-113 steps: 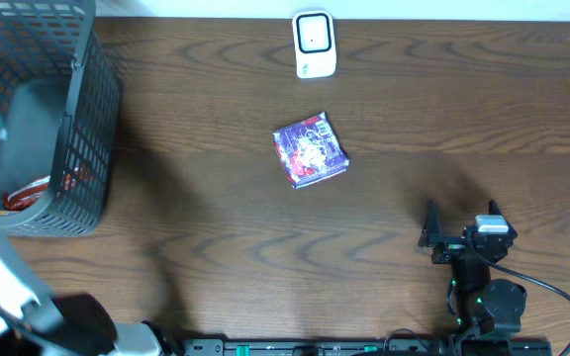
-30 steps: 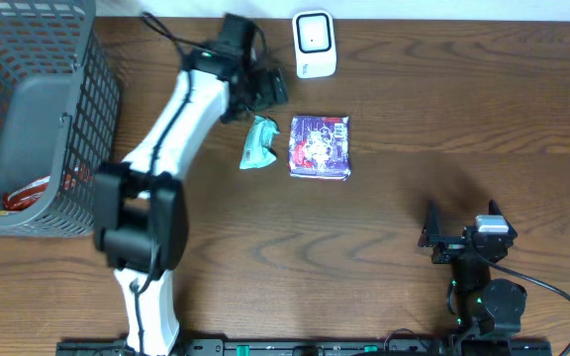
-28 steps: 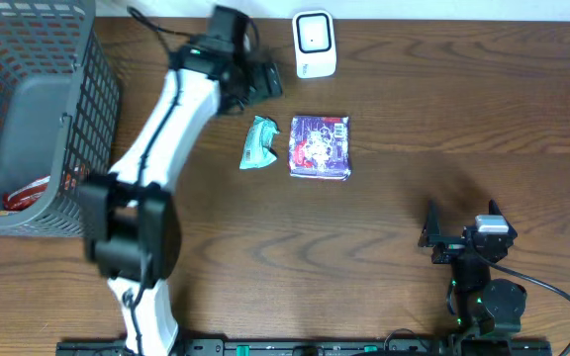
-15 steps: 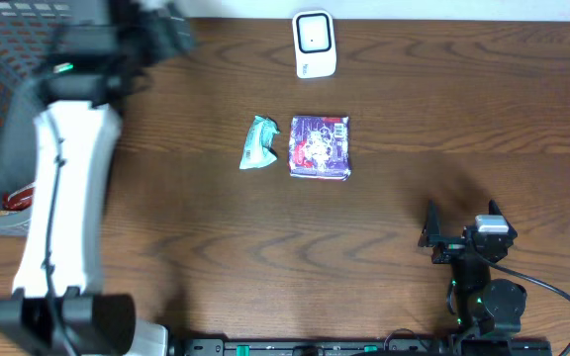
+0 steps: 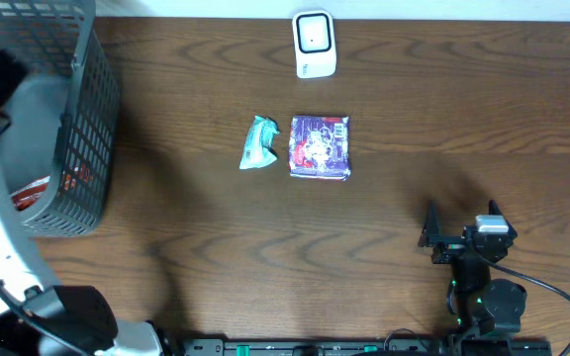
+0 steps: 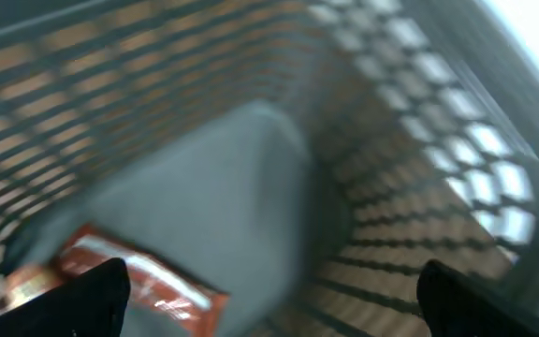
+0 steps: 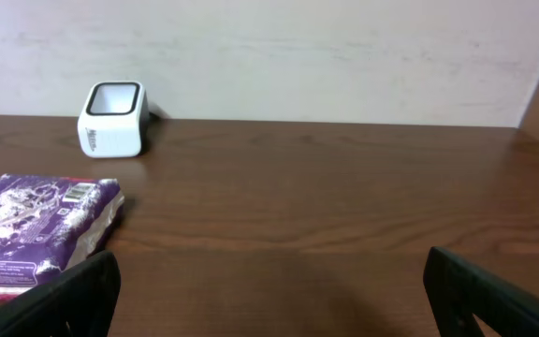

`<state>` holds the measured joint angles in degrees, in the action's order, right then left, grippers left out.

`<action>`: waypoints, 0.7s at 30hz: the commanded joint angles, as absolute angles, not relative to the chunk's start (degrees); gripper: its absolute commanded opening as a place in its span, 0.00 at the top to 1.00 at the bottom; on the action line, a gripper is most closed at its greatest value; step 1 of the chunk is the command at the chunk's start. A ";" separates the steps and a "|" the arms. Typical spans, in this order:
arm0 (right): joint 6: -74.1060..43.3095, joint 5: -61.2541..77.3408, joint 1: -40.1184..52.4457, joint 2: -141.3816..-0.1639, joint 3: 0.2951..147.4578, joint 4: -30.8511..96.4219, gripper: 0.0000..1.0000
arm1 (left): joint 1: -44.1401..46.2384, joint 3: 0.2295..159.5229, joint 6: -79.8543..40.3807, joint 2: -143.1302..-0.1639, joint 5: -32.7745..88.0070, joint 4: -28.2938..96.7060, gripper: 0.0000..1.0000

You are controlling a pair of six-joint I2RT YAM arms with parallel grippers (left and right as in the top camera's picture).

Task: Scan the item barcode
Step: 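Reach the left gripper into the basket and grasp the orange snack bar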

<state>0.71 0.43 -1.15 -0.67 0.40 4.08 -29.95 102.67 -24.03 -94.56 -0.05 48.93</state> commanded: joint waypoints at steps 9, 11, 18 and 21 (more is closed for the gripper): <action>1.34 0.36 -0.67 -0.34 0.30 4.34 0.01 | -37.08 102.59 -33.19 -106.69 -0.73 53.80 0.01; 1.34 0.36 -0.67 -0.32 0.30 4.32 0.01 | -37.23 102.59 -33.56 -109.30 -0.69 54.28 0.01; 1.34 0.36 -0.67 -0.32 0.30 4.32 0.01 | -36.62 102.59 -36.12 -115.98 4.97 56.42 0.01; 1.34 0.36 -0.67 -0.32 0.30 4.34 0.01 | -35.64 102.59 -36.14 -117.62 8.34 57.14 0.01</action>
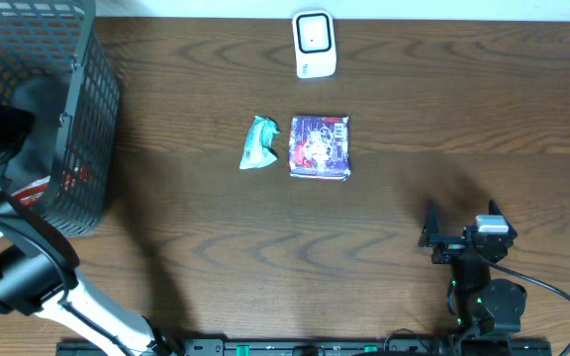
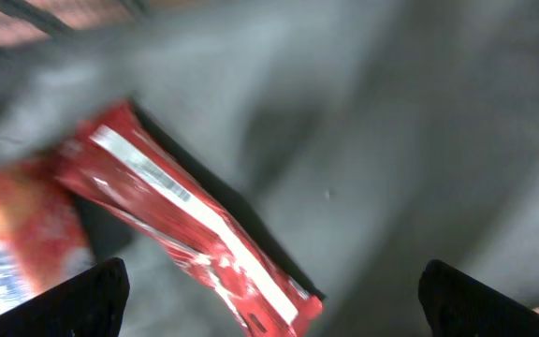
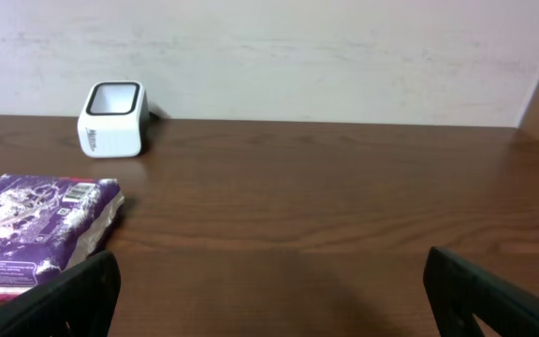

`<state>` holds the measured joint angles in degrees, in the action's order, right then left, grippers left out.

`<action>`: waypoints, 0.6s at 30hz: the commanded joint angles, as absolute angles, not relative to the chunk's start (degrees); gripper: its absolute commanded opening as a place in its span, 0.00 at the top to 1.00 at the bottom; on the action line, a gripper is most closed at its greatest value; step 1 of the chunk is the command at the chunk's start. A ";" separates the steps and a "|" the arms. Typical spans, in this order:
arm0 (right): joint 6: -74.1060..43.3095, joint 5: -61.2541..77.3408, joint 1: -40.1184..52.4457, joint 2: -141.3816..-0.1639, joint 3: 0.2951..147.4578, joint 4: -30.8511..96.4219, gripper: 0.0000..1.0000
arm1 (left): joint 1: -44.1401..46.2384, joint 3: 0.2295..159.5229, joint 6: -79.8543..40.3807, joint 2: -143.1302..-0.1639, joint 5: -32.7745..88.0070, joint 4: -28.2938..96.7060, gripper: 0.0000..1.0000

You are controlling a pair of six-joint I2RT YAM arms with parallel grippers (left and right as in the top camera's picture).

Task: Scan the item barcode
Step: 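Reach the left gripper into the basket and grasp the orange snack bar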

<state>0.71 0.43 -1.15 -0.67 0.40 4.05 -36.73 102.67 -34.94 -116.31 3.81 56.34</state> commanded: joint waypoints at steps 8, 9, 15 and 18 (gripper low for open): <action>1.34 0.36 -0.67 -0.34 0.30 4.32 0.01 | -32.75 102.37 -41.39 -120.29 8.32 59.33 0.01; 1.34 0.36 -0.64 -0.32 0.30 4.32 0.01 | -32.62 102.17 -41.87 -120.51 8.32 59.35 0.01; 1.34 0.36 -0.67 -0.32 0.30 4.32 0.01 | -32.38 99.48 -45.84 -120.64 1.96 59.27 0.01; 1.34 0.36 -0.67 -0.34 0.30 4.34 0.01 | -32.45 97.58 -47.29 -120.64 -0.56 58.50 0.01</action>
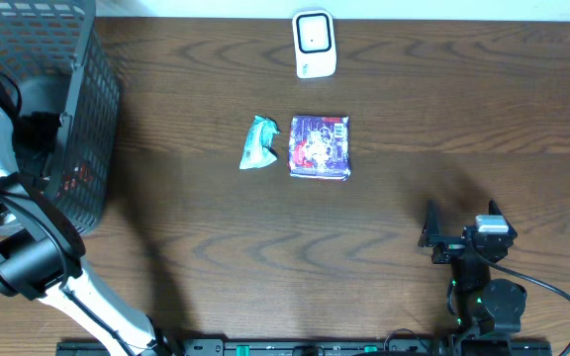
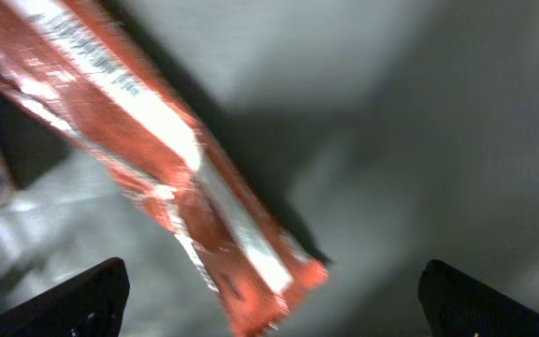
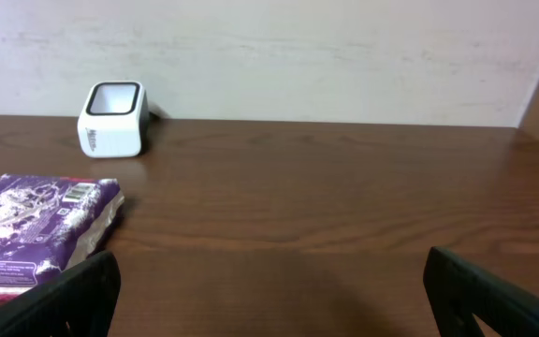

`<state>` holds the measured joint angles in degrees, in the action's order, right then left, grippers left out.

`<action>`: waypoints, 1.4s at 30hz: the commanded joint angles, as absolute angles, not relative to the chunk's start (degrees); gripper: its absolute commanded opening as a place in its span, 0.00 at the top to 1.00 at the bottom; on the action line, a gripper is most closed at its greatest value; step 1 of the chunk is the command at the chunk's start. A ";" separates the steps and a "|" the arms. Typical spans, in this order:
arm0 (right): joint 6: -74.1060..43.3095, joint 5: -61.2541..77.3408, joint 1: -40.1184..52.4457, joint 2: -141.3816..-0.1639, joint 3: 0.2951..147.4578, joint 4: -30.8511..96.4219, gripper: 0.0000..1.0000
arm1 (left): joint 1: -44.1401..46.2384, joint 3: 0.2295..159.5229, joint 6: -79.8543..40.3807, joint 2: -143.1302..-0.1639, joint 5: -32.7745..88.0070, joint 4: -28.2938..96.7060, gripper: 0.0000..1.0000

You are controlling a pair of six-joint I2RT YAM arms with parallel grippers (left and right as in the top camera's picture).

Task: Scan the item barcode
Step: 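Reach the left gripper into the basket and grasp the orange snack bar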

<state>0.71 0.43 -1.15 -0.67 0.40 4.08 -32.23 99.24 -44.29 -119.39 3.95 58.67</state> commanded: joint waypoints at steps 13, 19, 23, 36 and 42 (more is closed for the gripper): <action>1.34 0.36 -0.67 -0.32 0.30 4.32 0.01 | -32.38 89.01 -48.77 -120.66 -0.51 50.61 0.10; 1.34 0.36 -0.67 -0.32 0.30 4.34 0.01 | -32.38 88.49 -48.75 -120.66 -0.51 50.09 0.66; 1.34 0.36 -0.67 -0.34 0.30 4.34 0.01 | -32.45 88.64 -48.75 -120.57 -0.47 50.00 0.92; 1.34 0.36 -0.67 -0.32 0.30 4.32 0.01 | -32.42 92.36 -44.47 -107.92 2.90 41.76 0.93; 1.34 0.36 -0.67 -0.34 0.30 4.34 0.01 | -32.25 92.36 -43.24 -98.13 6.63 35.40 0.93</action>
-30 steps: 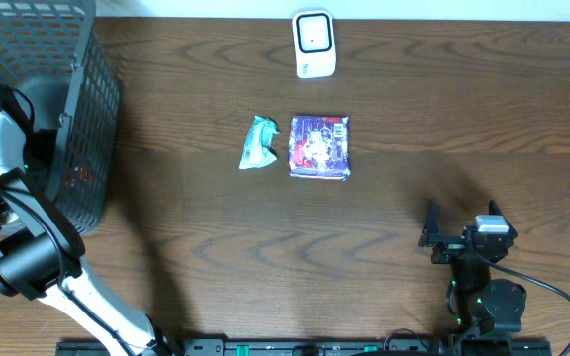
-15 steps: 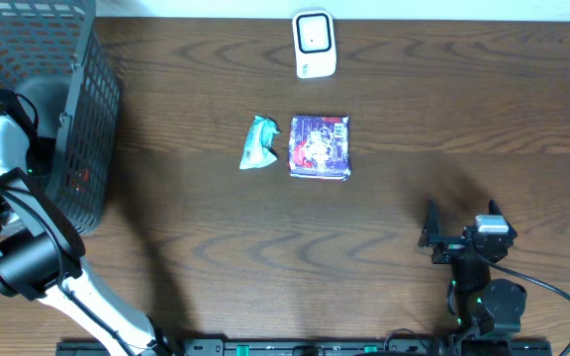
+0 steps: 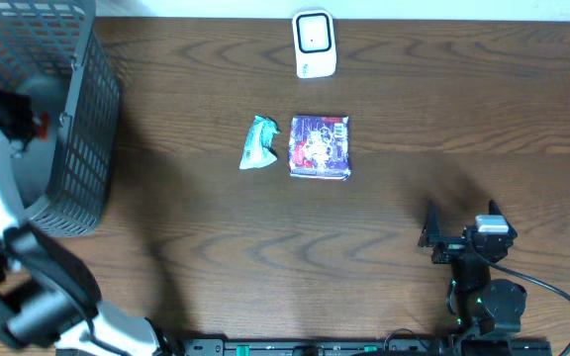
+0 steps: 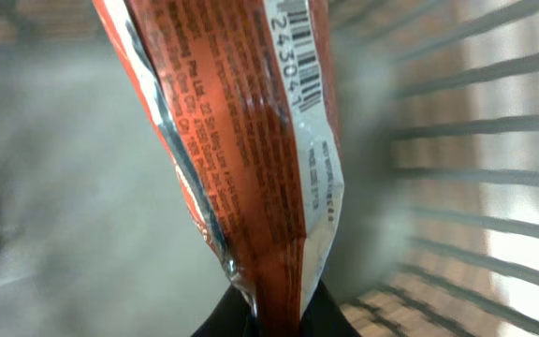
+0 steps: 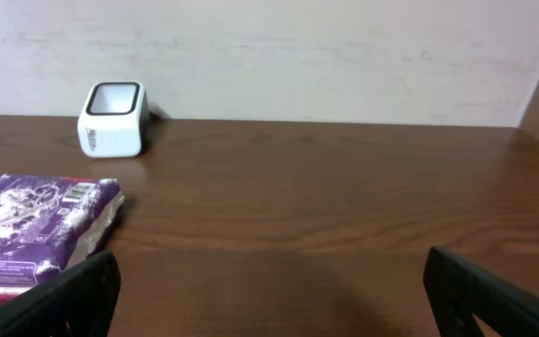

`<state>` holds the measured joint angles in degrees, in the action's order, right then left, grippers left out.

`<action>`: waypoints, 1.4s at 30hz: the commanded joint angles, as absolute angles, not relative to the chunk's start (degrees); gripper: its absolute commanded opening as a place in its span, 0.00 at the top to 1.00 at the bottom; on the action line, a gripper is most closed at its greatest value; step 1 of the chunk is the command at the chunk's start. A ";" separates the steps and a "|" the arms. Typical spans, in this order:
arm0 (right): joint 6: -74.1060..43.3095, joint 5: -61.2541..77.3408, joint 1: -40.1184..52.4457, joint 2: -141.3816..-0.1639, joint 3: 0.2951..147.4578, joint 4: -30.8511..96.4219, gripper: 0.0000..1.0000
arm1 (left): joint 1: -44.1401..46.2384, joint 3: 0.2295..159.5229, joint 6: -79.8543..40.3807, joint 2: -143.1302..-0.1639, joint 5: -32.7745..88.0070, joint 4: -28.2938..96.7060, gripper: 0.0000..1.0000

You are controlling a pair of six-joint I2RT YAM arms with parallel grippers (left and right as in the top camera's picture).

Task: Scan the item barcode
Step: 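Reach the left gripper into the basket and grasp the orange snack bar, then carry the orange bar out and place it left of the green packet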

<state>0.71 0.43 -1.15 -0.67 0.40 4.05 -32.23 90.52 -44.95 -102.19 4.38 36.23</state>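
A red snack packet (image 4: 241,140) with a white barcode strip stands up from my left gripper (image 4: 274,318), which is shut on its lower end. This is inside the grey wire basket (image 3: 87,119) at the table's left end; the mesh shows on the right of the left wrist view. From overhead my left gripper (image 3: 18,111) is over the basket's middle with a bit of red (image 3: 38,124) beside it. The white scanner (image 3: 315,44) stands at the far edge of the table. My right gripper (image 3: 460,237) rests open near the front right, holding nothing.
A purple packet (image 3: 320,146) and a crumpled teal packet (image 3: 259,143) lie side by side mid-table, in front of the scanner (image 5: 112,119). The purple packet (image 5: 36,229) lies to the left ahead of my right gripper. The basket's walls surround the left gripper.
My left gripper was open just above the red packet lying on the basket floor. Now it is shut on one end of the packet, and the barcode side faces the wrist camera. The right arm has not moved.
My left gripper was open high in the basket, with the red packet below. Then it was lower and nearer the packet, then right over it. Now it holds the packet inside the basket. The right arm and the table items stayed where they were.
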 commanded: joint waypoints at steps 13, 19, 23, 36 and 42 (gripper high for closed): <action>1.34 0.36 -0.67 -0.34 0.30 4.34 0.01 | -19.92 92.33 -13.96 -82.37 24.40 27.99 0.93; 1.34 0.36 -0.67 -0.34 0.30 4.34 0.01 | -10.66 91.98 -2.96 -82.56 27.22 32.32 0.93; 1.34 0.36 -0.67 -0.34 0.30 4.34 0.01 | -4.27 91.94 6.28 -85.58 27.22 38.37 0.93; 1.34 0.36 -0.67 -0.34 0.30 4.32 0.01 | 3.14 91.94 7.49 -102.63 26.09 46.94 0.92; 1.34 0.36 -0.67 -0.32 0.30 4.34 0.01 | 3.20 91.83 5.61 -109.62 26.11 50.68 0.92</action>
<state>0.71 0.43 -1.15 -0.67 0.40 4.08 3.27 91.24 7.42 -107.55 26.41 49.74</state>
